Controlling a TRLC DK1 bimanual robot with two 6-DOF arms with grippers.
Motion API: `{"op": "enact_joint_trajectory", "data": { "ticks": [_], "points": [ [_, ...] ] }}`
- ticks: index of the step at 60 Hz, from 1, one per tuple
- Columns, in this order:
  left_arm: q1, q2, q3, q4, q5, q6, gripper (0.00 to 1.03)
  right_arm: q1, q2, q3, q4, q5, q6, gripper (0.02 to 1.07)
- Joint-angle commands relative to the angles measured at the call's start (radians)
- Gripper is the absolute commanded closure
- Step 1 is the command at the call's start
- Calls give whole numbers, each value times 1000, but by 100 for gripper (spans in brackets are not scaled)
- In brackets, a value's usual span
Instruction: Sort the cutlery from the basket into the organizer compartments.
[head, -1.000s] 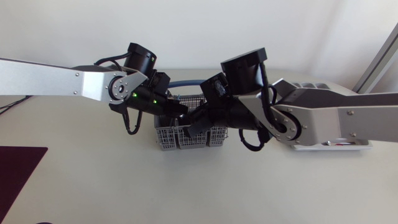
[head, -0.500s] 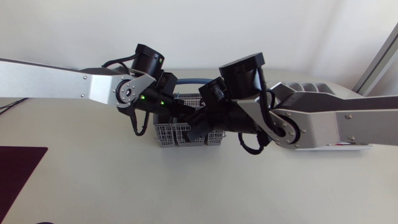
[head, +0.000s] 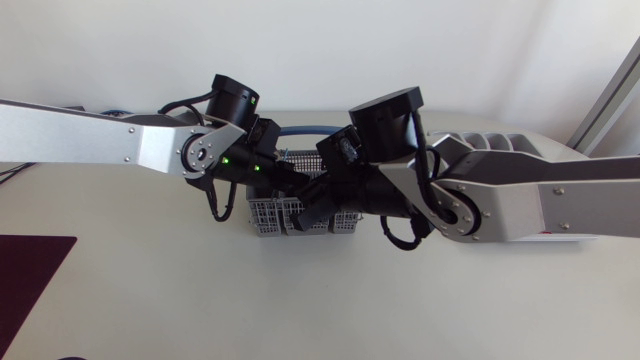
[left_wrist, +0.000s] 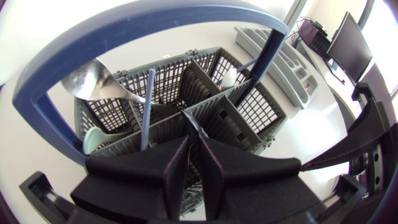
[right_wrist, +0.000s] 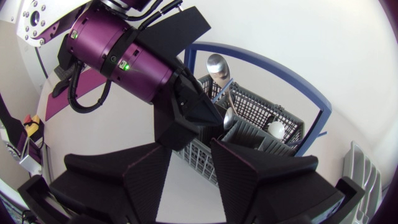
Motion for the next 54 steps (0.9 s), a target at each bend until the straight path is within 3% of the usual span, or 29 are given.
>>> {"op": "enact_joint_trajectory", "data": {
  "ticks": [1, 32, 54],
  "points": [
    [-2, -6, 8, -24, -8, -13, 80, 9, -9, -20, 24, 14, 2, 59],
    [-27, -17, 83, -86, -15, -19, 74, 11, -9, -20, 26, 17, 0, 59],
    [-27, 63, 155, -122, -88, -31, 74, 11, -12, -23, 27, 17, 0, 59]
  ]
}}
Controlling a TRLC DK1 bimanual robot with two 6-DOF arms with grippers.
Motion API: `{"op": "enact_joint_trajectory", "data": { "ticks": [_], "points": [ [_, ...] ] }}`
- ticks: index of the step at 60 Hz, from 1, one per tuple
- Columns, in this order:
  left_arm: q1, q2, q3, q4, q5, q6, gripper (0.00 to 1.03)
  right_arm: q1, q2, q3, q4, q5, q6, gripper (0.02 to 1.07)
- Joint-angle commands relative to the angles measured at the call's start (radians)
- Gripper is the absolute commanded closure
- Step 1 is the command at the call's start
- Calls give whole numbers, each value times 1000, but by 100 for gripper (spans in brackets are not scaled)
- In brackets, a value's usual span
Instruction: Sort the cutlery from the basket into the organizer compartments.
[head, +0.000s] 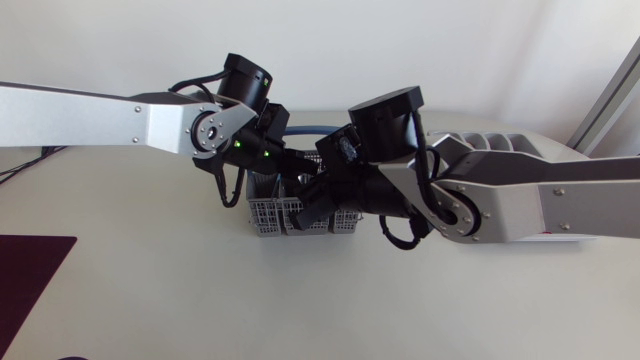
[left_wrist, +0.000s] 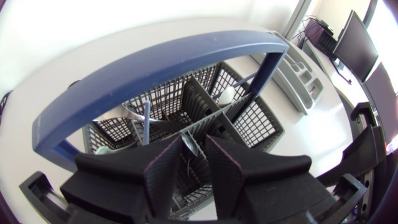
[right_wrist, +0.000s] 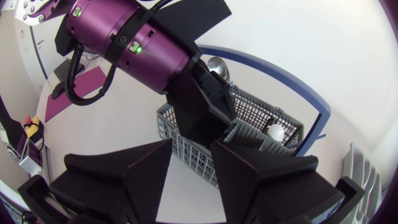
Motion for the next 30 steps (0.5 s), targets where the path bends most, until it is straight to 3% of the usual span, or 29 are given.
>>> {"op": "enact_joint_trajectory", "data": {
  "ticks": [1, 30],
  "points": [
    [7, 42, 38, -19, -7, -27, 74, 6, -13, -23, 18, 10, 0, 59],
    [-16, 100, 78, -51, -43, -32, 77, 7, -12, -24, 24, 13, 0, 59]
  ]
}}
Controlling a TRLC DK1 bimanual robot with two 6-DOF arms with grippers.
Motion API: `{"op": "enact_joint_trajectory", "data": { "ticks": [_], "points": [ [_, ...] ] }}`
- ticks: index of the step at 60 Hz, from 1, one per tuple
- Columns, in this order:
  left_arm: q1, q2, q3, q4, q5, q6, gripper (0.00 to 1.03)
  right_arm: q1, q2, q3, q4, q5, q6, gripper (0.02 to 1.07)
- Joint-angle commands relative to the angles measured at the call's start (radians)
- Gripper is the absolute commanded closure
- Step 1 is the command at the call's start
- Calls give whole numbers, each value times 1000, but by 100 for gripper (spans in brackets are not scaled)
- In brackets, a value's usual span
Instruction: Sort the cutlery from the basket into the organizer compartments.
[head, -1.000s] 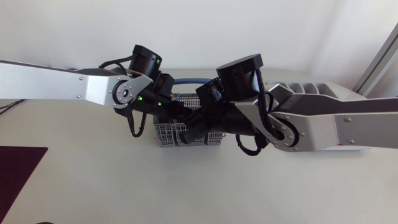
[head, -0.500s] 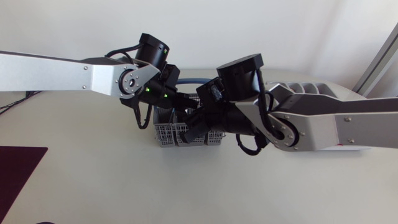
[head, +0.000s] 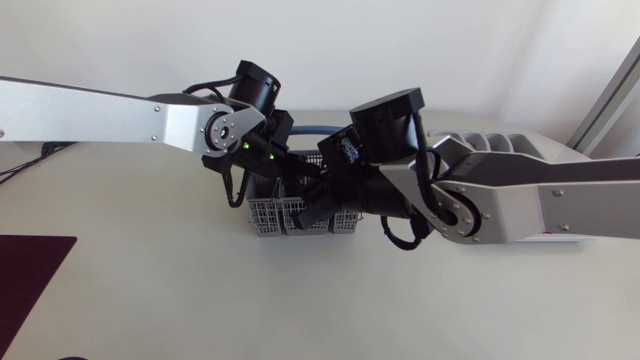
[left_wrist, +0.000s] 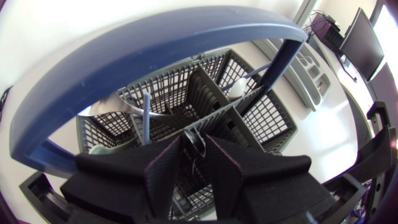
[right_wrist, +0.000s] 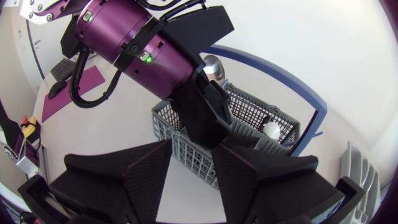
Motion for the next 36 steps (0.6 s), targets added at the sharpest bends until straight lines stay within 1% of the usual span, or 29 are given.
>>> {"op": "enact_joint_trajectory", "data": {
  "ticks": [1, 11, 15, 17, 19, 28, 36],
  "points": [
    [-14, 40, 30, -6, -21, -28, 77, 8, -12, -18, 19, -3, 0, 59],
    [-20, 52, 25, -2, -41, -25, 79, 10, -12, -18, 19, -1, -1, 59],
    [-25, 60, 22, -2, -41, -25, 84, 10, -12, -18, 20, -1, -1, 59],
    [-28, 62, 19, 1, -41, -22, 84, 10, -12, -18, 20, -1, -3, 59],
    [-31, 62, 14, 5, -41, -20, 89, 10, -12, -18, 20, -1, -3, 59],
    [-31, 59, -12, 30, -41, -11, 100, 10, -12, -20, 20, -1, -4, 59],
    [-25, 31, -61, 50, -41, 1, 100, 10, -12, -21, 22, -1, -6, 59]
  ]
}}
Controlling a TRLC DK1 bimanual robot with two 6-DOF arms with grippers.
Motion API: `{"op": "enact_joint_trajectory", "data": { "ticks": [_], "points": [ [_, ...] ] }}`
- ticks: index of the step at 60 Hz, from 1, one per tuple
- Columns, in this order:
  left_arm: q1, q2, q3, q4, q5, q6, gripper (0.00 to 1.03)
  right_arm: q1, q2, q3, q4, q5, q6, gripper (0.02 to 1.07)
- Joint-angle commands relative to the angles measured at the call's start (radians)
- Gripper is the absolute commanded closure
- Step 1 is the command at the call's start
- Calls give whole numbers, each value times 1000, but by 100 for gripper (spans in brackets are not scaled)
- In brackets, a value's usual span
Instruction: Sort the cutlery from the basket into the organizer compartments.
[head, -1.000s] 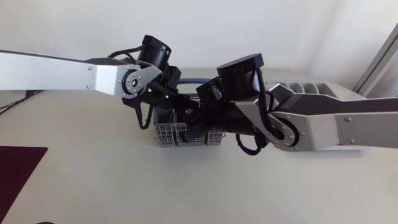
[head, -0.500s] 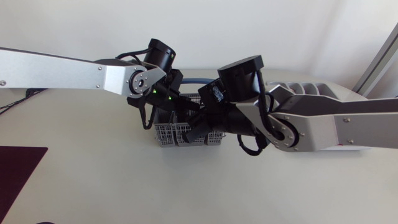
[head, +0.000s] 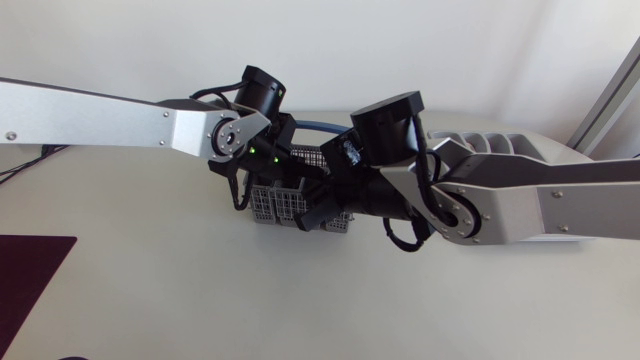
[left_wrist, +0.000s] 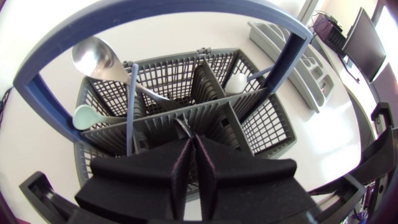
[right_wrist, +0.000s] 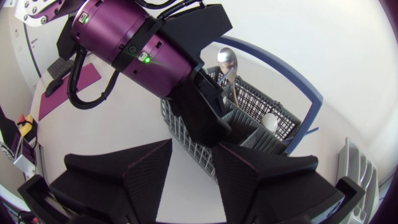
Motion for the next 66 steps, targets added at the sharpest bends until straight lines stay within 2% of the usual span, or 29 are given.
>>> {"op": "enact_joint_trajectory", "data": {
  "ticks": [1, 24, 38, 59, 66],
  "points": [
    [-8, 9, -56, 14, -12, 12, 100, 11, -12, -15, 30, -21, -6, 59],
    [33, -126, -193, 91, 25, 22, 100, 18, -3, -15, 31, -18, -8, 59],
    [71, -193, -225, 117, 104, 22, 100, 18, 8, -13, 33, -18, -9, 59],
    [209, -202, -220, 124, 471, -62, 100, 21, 20, -11, 34, -16, -9, 59],
    [239, -207, -216, 123, 549, -77, 100, 22, 19, -11, 37, -13, -9, 59]
  ]
}}
